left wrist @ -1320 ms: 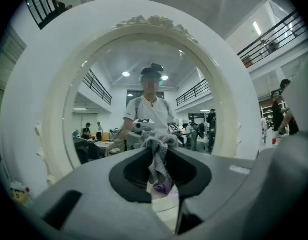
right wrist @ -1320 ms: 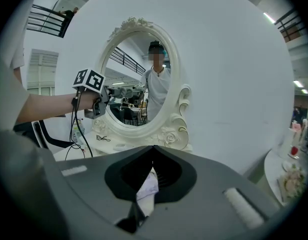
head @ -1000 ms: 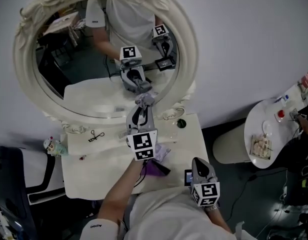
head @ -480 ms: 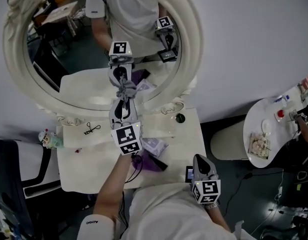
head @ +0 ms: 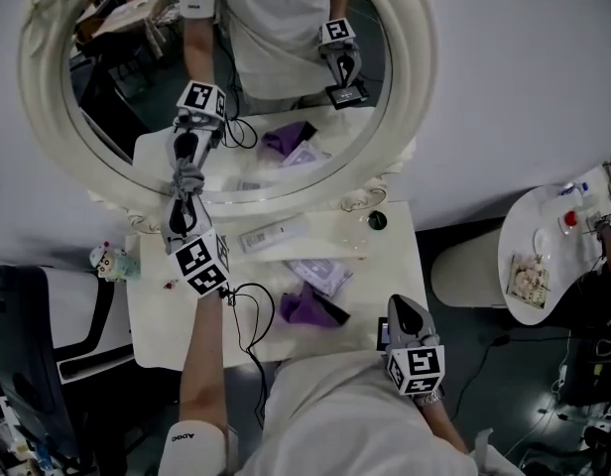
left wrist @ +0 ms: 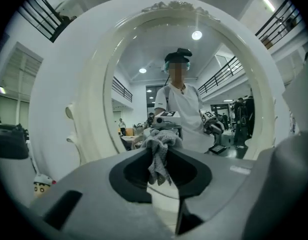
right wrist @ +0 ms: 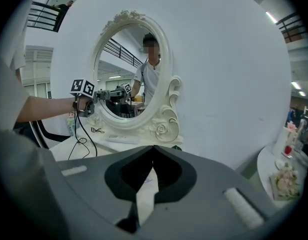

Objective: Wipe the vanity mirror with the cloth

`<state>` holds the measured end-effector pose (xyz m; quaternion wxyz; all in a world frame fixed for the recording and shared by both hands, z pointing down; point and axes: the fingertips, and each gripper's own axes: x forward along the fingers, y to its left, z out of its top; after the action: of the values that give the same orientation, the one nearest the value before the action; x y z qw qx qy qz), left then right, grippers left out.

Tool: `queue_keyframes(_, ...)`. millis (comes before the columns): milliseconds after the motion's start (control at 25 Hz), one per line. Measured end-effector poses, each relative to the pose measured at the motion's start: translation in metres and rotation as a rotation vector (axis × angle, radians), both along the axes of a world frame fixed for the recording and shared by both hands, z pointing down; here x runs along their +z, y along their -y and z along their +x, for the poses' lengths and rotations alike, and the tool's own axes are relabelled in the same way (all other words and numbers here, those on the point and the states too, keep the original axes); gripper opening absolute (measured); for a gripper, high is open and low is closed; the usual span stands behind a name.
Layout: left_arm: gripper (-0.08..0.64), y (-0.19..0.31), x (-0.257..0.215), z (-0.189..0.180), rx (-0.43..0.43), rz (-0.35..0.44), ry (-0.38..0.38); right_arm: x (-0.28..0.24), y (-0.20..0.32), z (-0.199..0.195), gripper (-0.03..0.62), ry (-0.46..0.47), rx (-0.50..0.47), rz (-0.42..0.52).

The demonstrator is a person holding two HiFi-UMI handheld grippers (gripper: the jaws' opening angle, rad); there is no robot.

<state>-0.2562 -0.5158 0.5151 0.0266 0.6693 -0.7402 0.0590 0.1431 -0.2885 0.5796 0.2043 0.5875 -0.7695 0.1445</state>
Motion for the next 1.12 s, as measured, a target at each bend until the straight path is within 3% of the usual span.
queue_keyframes(160,0.078,-0.002,0.007,-0.018,-0.046,0.002,-0.022,0.0,0.001,-0.002,0.008,-0.007,0.004,0.003)
queue_keyframes(240,0.078,-0.006,0.009,-0.005,-0.013,0.013,-0.043,0.0,-0.001,-0.002,0.008,-0.009,0.011,0.003)
queue_keyframes(480,0.078,-0.001,0.024,0.123,0.259,0.021,-0.023,-0.002,-0.001,0.0,0.008,-0.01,0.031,-0.001)
queue_keyframes(640,0.078,0.002,0.031,0.202,0.394,0.032,-0.039,-0.003,-0.005,0.009,0.008,-0.014,0.065,0.001)
queue_keyframes(800,0.078,0.005,0.036,0.254,0.496,0.036,-0.026,-0.001,-0.009,0.021,0.008,-0.005,0.118,-0.003)
queue_keyframes(920,0.078,0.009,0.044,0.263,0.509,0.031,-0.017,0.001,-0.012,0.027,0.008,-0.002,0.139,-0.006)
queue_keyframes(1120,0.078,0.017,0.066,0.245,0.496,0.006,0.024,0.001,-0.012,0.03,0.008,-0.002,0.142,-0.013)
